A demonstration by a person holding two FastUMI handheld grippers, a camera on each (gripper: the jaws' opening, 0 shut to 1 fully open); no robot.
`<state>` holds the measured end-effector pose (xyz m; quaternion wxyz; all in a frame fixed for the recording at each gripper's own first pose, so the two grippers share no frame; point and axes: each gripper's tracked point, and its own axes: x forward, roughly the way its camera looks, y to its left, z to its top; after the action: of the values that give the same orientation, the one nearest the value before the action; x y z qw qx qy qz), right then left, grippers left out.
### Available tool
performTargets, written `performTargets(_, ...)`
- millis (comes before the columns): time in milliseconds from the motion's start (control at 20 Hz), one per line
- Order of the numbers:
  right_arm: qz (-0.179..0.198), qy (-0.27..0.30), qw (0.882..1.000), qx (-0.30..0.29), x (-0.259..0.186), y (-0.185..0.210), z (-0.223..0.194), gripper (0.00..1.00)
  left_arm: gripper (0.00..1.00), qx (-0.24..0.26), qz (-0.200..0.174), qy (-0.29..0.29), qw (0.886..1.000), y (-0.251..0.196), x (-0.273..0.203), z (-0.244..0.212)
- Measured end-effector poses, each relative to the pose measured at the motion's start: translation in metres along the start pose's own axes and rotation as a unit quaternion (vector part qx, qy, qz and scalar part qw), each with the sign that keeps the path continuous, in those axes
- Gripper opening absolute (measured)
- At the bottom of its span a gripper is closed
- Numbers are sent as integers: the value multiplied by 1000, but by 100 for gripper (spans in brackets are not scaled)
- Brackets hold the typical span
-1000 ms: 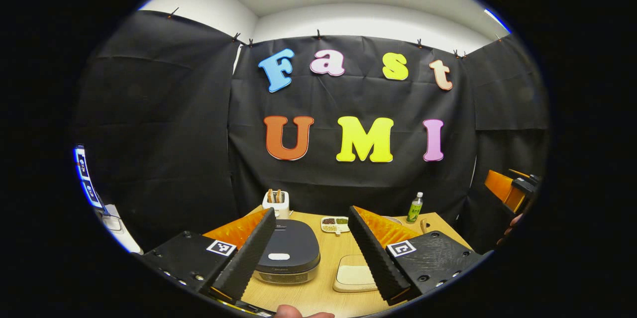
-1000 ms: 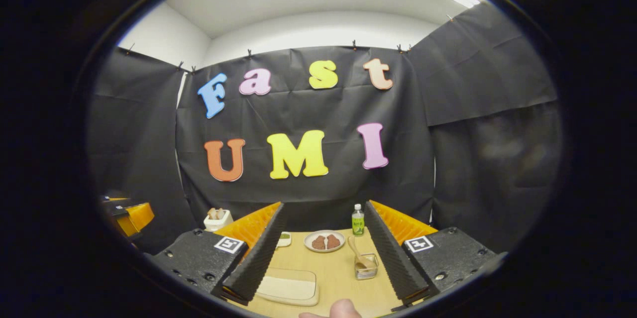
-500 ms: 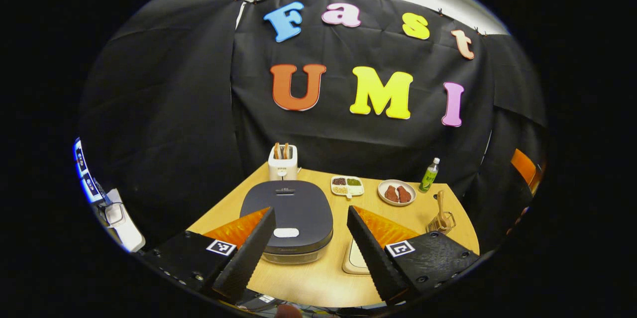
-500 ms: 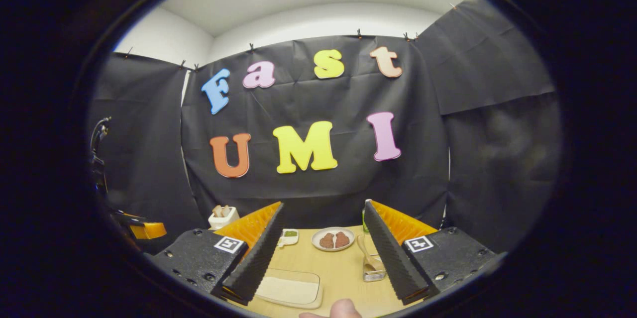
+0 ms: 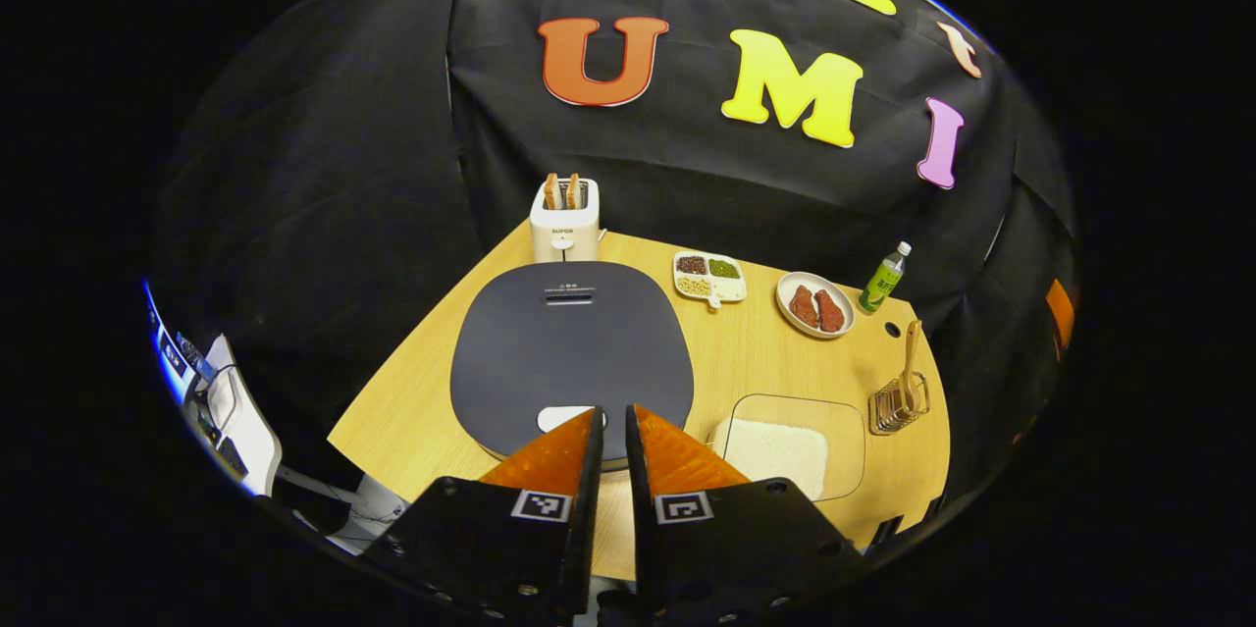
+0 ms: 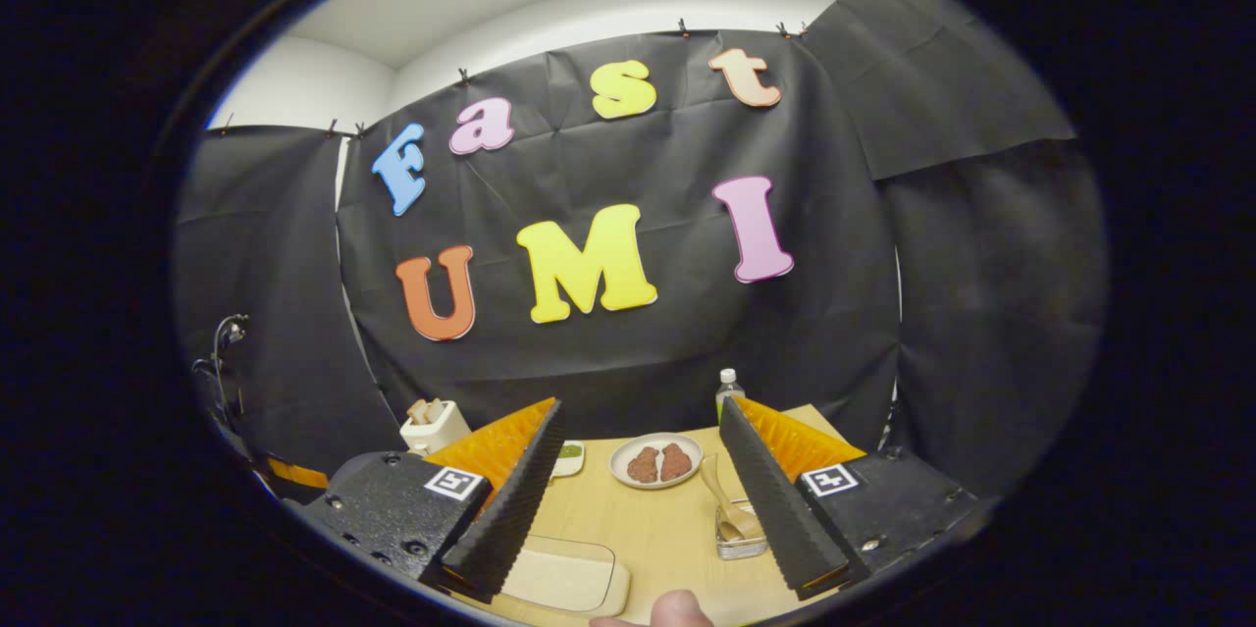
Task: Close the left gripper, press the button to open the rice cooker; take a wooden spoon from the chopstick holder with the right hand, scoop a spoonful of rice and pour it into the rice cooker, then put the wooden spoon back into the chopstick holder.
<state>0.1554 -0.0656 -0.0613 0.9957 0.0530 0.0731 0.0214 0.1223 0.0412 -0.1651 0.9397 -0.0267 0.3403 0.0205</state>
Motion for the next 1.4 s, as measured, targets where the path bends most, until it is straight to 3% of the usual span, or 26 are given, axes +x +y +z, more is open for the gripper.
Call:
performTargets(50, 1, 3, 1000, 2, 3, 0, -2, 100, 19, 4, -2, 7, 1000, 1, 5, -2)
performTargets(200, 5, 5, 1000, 7, 12, -1, -5, 100, 19, 1, 18, 11, 1000, 21, 30, -5)
performTargets(250, 5, 8, 1000, 6, 14, -2, -6, 100, 0, -8, 15, 24, 1000, 24, 41, -7)
performTargets(350, 2, 9, 1000, 2, 17, -6, -8, 100, 1, -39, -6, 49, 998, 19, 50, -17)
performTargets(400, -1, 8, 1000, 1, 17, -10, -6, 93, 0, -51, -6, 55, 997, 22, 58, -19)
performTargets(450, -3, 9, 1000, 3, 18, -13, -6, 100, 0, -54, 3, 59, 997, 29, 63, -21)
performTargets(700, -26, 19, 999, 14, 19, -36, -15, 100, 0, -61, 9, 67, 996, 35, 66, -30)
performTargets(800, -26, 28, 999, 28, 19, -36, -21, 100, 0, -89, 20, 85, 992, 34, 65, -36)
performTargets(900, -21, 40, 998, 33, 20, -31, -28, 100, 0, -87, 21, 102, 991, 33, 64, -43)
performTargets(950, -16, 39, 999, 32, 19, -26, -27, 93, 0, -92, 21, 103, 990, 34, 63, -42)
performTargets(1000, -13, 33, 999, 28, 18, -23, -23, 100, 0, -99, 20, 91, 991, 35, 64, -38)
performTargets(1100, -10, 23, 1000, 14, 13, -21, -17, 100, 0, -101, 17, 90, 991, 35, 64, -39)
performTargets(1150, -10, 21, 1000, 6, 11, -20, -13, 92, 0, -100, 19, 88, 991, 35, 64, -38)
performTargets(1300, -15, -11, 1000, -6, -1, -21, 17, 100, 0, -81, 17, 47, 995, 30, 47, -16)
performTargets(1350, -19, -21, 1000, -10, -5, -22, 25, 92, 0, -67, 14, 21, 997, 30, 42, -3)
performTargets(1400, -22, -30, 999, -12, -10, -23, 31, 92, 0, -53, 13, -7, 998, 29, 37, 10)
